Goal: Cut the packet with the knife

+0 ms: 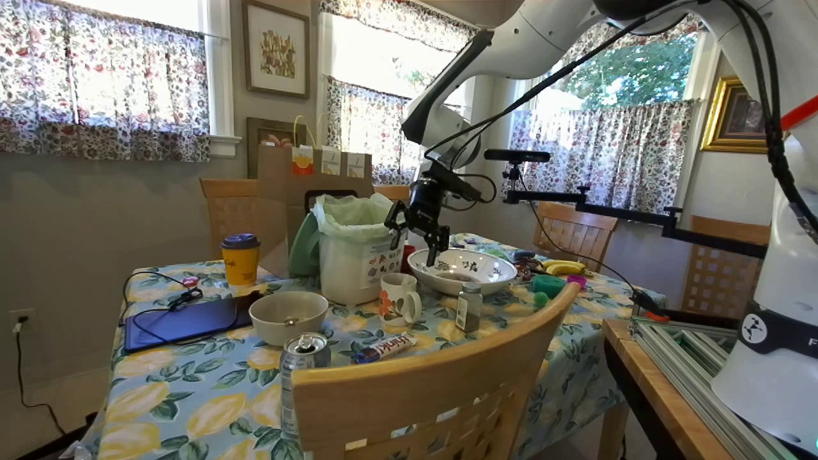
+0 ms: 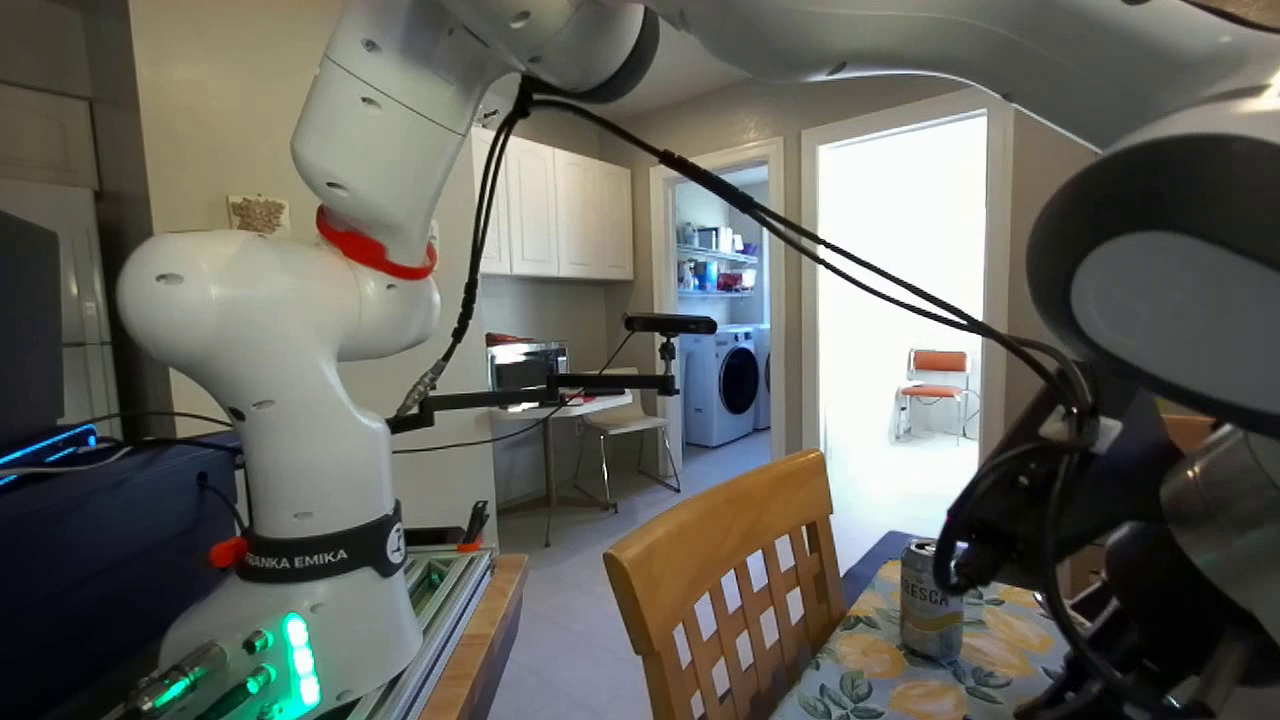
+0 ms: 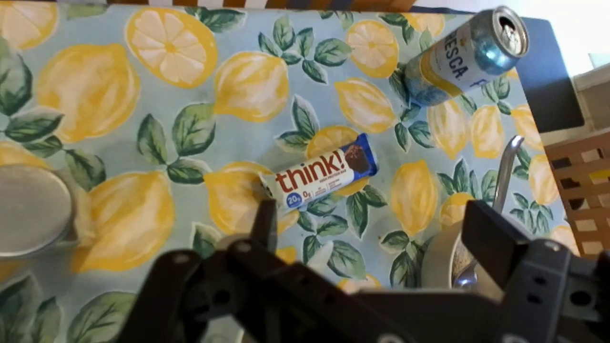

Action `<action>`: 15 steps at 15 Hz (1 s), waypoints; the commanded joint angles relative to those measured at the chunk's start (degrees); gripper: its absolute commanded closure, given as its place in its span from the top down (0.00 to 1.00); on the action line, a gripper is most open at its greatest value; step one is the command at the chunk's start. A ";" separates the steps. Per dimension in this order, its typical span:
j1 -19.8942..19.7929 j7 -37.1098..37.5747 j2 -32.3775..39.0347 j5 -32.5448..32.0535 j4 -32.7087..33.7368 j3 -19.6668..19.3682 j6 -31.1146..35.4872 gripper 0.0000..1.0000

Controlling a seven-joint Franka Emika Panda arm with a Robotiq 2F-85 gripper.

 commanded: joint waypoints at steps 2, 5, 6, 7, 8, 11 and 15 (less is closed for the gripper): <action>6.43 0.81 -11.91 -11.08 -11.32 0.06 7.59 1.00; 10.36 3.68 -19.84 -19.14 -18.60 0.63 16.09 1.00; 11.39 4.43 -22.58 -21.56 -21.19 0.77 19.26 1.00; 12.21 5.35 -24.99 -24.19 -23.27 0.93 22.17 1.00; 12.81 6.09 -27.16 -26.77 -25.33 1.19 25.20 1.00; 13.46 8.69 -32.55 -34.62 -30.11 1.75 32.83 1.00; 12.49 8.99 -31.70 -35.73 -28.92 2.43 34.51 1.00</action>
